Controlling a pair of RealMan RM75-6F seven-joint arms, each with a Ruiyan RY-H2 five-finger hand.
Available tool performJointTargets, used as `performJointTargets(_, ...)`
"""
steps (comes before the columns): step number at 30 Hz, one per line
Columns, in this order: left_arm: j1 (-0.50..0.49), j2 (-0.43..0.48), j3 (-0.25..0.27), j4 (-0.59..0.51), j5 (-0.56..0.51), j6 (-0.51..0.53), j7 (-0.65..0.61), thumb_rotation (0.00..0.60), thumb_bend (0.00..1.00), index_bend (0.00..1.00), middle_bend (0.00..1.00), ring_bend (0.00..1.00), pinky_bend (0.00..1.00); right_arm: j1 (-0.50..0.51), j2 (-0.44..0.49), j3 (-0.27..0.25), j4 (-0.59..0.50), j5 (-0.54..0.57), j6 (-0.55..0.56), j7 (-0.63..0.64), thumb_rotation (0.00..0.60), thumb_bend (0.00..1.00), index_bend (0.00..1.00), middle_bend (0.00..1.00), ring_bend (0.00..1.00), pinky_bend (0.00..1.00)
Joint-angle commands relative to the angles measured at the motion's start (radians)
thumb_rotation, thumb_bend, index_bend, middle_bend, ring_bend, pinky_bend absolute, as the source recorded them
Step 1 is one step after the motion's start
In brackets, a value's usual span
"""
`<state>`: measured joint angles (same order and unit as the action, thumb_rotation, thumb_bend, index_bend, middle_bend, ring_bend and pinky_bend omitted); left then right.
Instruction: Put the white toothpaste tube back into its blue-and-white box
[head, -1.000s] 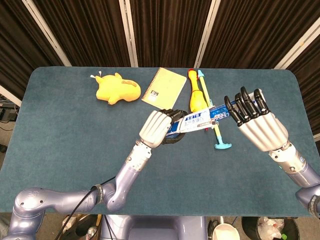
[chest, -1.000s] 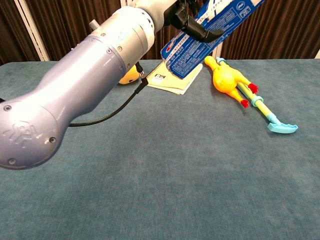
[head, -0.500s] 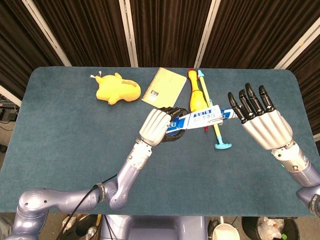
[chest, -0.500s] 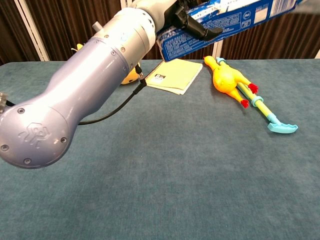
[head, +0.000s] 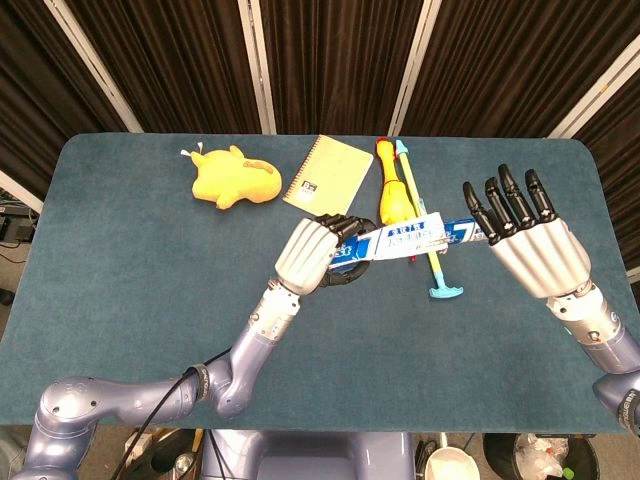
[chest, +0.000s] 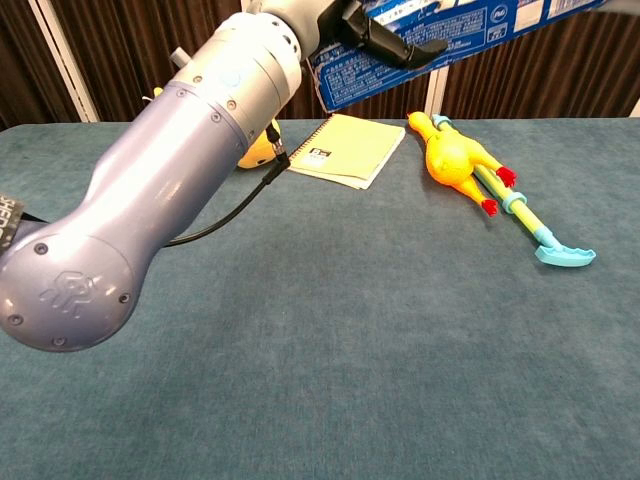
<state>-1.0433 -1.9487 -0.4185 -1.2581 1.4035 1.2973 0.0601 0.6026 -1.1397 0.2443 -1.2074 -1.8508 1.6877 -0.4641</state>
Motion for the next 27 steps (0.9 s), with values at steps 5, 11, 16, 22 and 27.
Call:
performJointTargets(5,0.021,0.006,0.023,0.016,0.065,0.073,-0.082,0.600,0.42,0.33,0.50,0.49,0.57,-0.007,-0.003,0.000,0.005,0.009,0.004,0.002,0.600,0.45,0.27,0.42,0.28,0.38)
performJointTargets(11,0.090,0.045,0.036,-0.024,0.094,0.168,-0.170,0.600,0.42,0.33,0.50,0.48,0.57,-0.017,-0.001,0.007,0.010,0.036,0.003,0.007,0.600,0.45,0.27,0.42,0.28,0.38)
performJointTargets(16,0.161,0.095,0.067,-0.059,0.134,0.251,-0.243,0.600,0.42,0.33,0.50,0.48,0.57,-0.023,-0.002,0.011,0.011,0.055,-0.002,0.005,0.600,0.45,0.27,0.42,0.28,0.38)
performJointTargets(22,0.203,0.128,0.089,-0.057,0.214,0.350,-0.338,0.600,0.44,0.33,0.49,0.47,0.57,-0.019,-0.009,0.009,0.006,0.053,-0.007,-0.005,0.600,0.45,0.27,0.42,0.28,0.38)
performJointTargets(27,0.219,0.128,0.085,-0.039,0.255,0.422,-0.407,0.600,0.44,0.31,0.48,0.45,0.57,-0.014,-0.019,0.008,0.000,0.052,-0.014,-0.014,0.600,0.45,0.27,0.42,0.28,0.38)
